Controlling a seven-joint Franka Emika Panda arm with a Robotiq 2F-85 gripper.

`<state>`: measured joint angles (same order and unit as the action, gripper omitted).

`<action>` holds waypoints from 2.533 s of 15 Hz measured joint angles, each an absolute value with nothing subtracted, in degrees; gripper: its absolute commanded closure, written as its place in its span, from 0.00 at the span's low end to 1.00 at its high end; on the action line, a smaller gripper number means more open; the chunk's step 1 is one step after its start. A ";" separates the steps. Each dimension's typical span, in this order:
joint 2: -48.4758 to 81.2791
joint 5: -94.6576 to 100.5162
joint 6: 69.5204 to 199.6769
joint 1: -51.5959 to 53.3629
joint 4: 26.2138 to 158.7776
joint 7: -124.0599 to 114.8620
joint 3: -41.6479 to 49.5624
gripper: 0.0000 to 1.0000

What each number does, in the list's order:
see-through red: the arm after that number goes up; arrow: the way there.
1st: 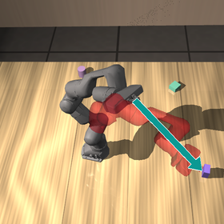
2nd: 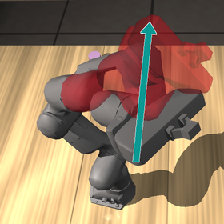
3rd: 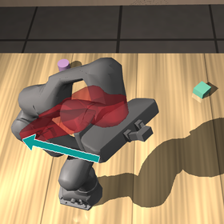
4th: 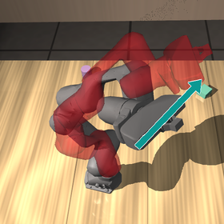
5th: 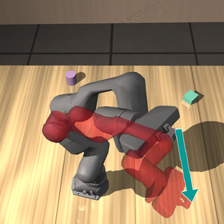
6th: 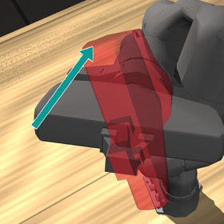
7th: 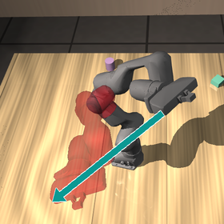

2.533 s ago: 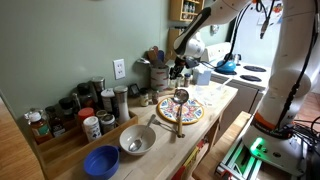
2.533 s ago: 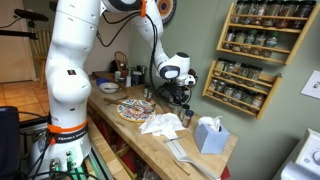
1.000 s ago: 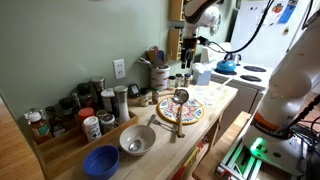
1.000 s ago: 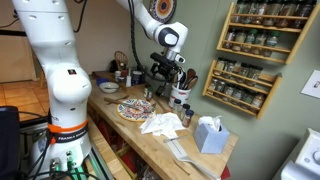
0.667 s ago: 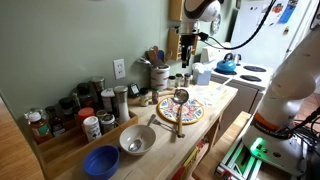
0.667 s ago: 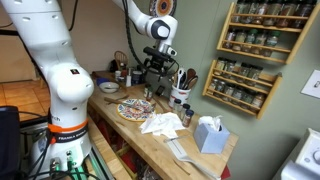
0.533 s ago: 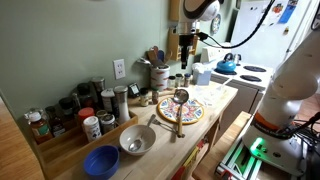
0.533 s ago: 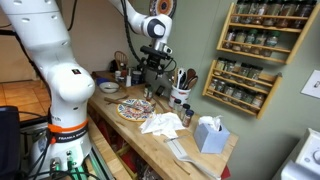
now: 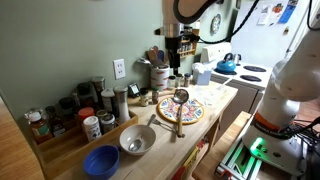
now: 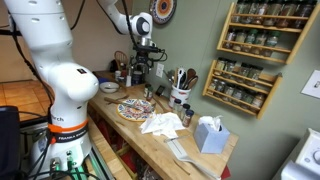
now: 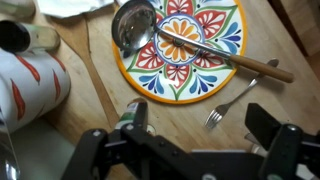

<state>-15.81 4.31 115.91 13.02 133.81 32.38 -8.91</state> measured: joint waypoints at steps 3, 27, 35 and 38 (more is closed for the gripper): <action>-12.11 7.20 121.53 13.25 132.20 36.26 -8.78 0.00; 4.26 -6.05 136.77 9.87 128.93 51.85 -6.99 0.00; 8.01 -6.05 141.55 8.42 128.56 52.79 -7.70 0.00; 9.10 -6.04 141.61 7.82 127.61 52.81 -7.96 0.26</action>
<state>9.10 -6.04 141.61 7.82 127.61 52.81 -7.96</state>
